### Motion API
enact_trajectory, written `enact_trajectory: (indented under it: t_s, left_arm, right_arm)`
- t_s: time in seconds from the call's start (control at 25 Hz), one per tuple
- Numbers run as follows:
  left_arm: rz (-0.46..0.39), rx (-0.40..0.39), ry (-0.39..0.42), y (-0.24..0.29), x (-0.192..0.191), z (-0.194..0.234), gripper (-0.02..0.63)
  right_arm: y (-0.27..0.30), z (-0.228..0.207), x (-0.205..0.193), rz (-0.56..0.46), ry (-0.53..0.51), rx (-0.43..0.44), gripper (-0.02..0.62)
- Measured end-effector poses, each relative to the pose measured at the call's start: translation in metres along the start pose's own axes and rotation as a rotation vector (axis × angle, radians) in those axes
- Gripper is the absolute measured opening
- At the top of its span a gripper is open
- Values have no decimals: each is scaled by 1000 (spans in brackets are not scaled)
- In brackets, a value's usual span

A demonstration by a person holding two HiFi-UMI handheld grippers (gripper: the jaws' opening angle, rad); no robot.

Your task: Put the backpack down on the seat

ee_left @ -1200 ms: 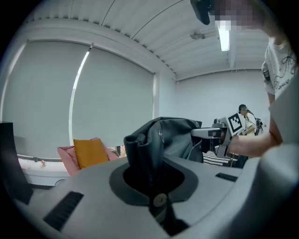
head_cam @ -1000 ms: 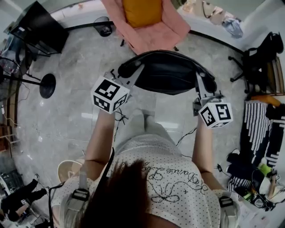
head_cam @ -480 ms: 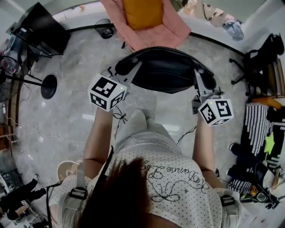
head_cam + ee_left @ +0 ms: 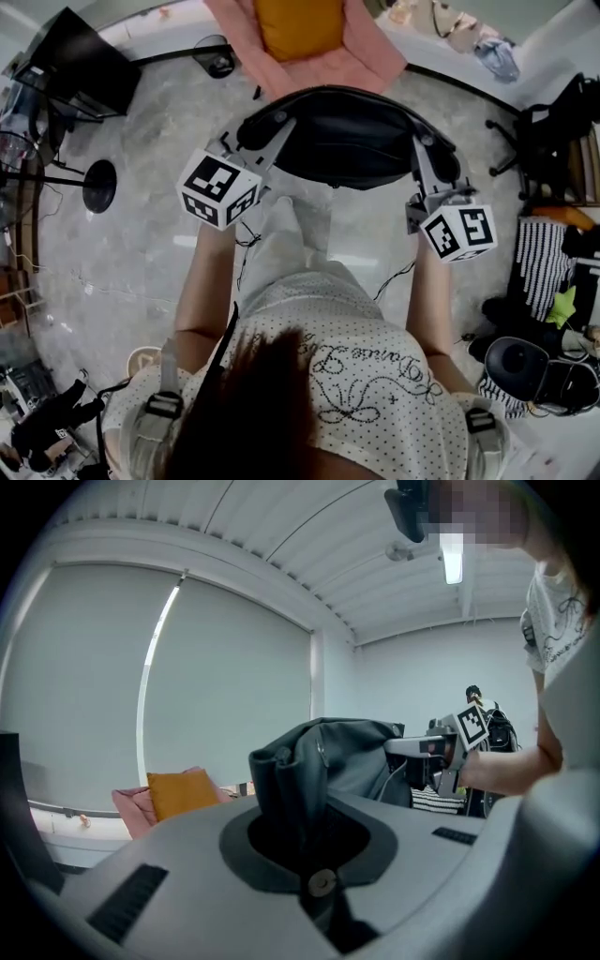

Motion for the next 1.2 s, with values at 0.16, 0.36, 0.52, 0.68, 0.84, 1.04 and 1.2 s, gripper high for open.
enact_trajectory:
  t_s: [0.16,0.36,0.52,0.68,0.84,1.04,1.2]
  left_arm:
    - [-7,-20,1,26,4,47,28]
    - [-23,-67,25,60,15,111,28]
    - [-30,-103,47,83,22,155,26]
    - [-36,-128,56,99,26,189,28]
    - [-25,-131,44,115,23,209,26]
    - [-10,-120,17,133,16,225,26]
    - [3,-89,2,152,13,236,26]
  right_arm:
    - [45,-12,2,-13,-2,-13,97]
    - [106,-28,9,-36,-3,-63,95]
    - [146,-36,11,-47,1,-102,95]
    - [177,-39,14,-52,6,-133,95]
    - [200,-50,11,-36,16,-139,95]
    - [223,-68,7,-15,26,-129,95]
    - [243,-90,3,-1,38,-100,95]
Point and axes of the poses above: the fingertips, and each gripper's own axes: y forward along the fingers, z to its left, x out of its top, the point moved 6 cm from there along -y, backward along the fingers, and after that the axes turned 3 degrees about x, right-handed, at the moved point
